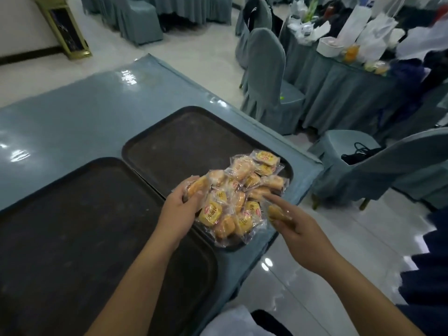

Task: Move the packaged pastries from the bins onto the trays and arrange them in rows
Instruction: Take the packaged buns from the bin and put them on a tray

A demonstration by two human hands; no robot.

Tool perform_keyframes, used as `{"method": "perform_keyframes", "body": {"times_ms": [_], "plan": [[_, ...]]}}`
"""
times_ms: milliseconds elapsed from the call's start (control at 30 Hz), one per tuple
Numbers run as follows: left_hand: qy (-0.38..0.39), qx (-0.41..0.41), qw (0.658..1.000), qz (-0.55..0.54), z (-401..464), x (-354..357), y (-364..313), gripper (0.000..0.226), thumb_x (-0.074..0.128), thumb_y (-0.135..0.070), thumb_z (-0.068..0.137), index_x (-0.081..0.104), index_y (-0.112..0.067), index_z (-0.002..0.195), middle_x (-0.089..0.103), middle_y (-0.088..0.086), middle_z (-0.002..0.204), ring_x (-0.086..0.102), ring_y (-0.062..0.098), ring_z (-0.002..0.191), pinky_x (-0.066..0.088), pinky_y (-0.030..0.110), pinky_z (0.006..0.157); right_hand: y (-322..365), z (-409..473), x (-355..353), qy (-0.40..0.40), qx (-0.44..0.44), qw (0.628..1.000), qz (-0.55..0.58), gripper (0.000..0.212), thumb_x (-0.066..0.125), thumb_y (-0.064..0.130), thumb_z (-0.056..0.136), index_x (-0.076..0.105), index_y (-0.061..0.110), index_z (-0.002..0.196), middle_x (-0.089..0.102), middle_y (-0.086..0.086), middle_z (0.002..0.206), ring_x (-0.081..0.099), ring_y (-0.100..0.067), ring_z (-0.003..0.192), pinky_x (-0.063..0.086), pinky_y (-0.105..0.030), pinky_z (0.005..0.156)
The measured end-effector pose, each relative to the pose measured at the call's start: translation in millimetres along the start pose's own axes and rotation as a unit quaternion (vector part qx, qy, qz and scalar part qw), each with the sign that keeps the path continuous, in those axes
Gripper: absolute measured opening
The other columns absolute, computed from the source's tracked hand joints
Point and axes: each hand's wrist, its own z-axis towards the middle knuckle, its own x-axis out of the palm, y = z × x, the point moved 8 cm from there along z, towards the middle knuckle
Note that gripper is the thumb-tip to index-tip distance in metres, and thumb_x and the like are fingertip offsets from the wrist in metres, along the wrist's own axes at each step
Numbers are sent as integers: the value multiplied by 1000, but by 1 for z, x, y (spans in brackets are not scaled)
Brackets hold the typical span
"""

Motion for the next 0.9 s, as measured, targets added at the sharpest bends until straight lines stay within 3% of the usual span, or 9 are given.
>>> {"method": "perform_keyframes", "body": {"times_ms": [200,267,333,467,567,633,733,833,900], "plan": [[-22,4,994,103,72,26,-10,29,56,-37,99,58,-41,128,64,-21,112,61,-9,93,46,12,71,-31,98,-5,87,-50,995,-8,60,53,7,98,47,59,128,41,41,129,35,22,120,31,-3,97],[-38,-6,986,160,94,31,-4,35,55,-36,100,53,-41,135,61,-21,120,58,-7,100,43,11,74,-39,138,-10,103,-78,992,-13,59,55,4,95,50,51,130,42,42,126,39,20,120,35,-11,101],[-62,-32,979,189,111,34,4,39,57,-33,100,52,-42,137,60,-17,124,58,-3,103,44,12,77,-43,183,-15,133,-100,985,-32,54,54,5,95,53,39,136,49,31,131,44,8,125,39,-22,106],[-99,-53,966,235,144,44,8,38,56,-25,99,55,-43,133,64,-8,121,64,10,100,55,32,88,-47,275,-8,165,-189,961,-120,58,51,2,89,55,34,137,57,11,134,54,-11,123,46,-33,102],[-124,1,911,392,170,62,-5,44,53,-23,98,51,-41,138,60,-5,131,49,19,123,38,39,107,-53,334,10,166,-224,941,-190,56,52,7,89,51,31,140,54,1,139,51,-23,124,45,-41,103],[-45,-23,871,489,181,85,7,52,52,-32,98,38,-42,147,41,-12,153,26,20,143,15,43,120,-69,357,29,204,-214,930,-220,49,53,26,95,45,37,143,46,1,148,40,-22,136,34,-46,113],[125,-151,854,482,174,110,52,75,50,-59,94,10,-44,156,-1,-16,166,-6,19,153,-2,47,123,-105,356,57,271,-227,879,-321,56,34,59,96,31,42,149,23,5,161,10,-17,150,5,-49,121],[92,-154,873,453,168,113,56,70,40,-65,96,12,-43,157,-3,-15,166,-8,16,153,-7,45,122,-118,343,57,257,-245,878,-321,68,8,67,91,20,43,153,8,4,165,-6,-15,151,-5,-46,122],[78,-147,880,445,167,114,55,65,34,-64,98,14,-43,156,-1,-14,166,-7,16,153,-5,46,123,-117,341,53,250,-233,890,-302,68,7,66,91,20,42,153,10,4,164,-3,-15,151,-5,-44,121]]}}
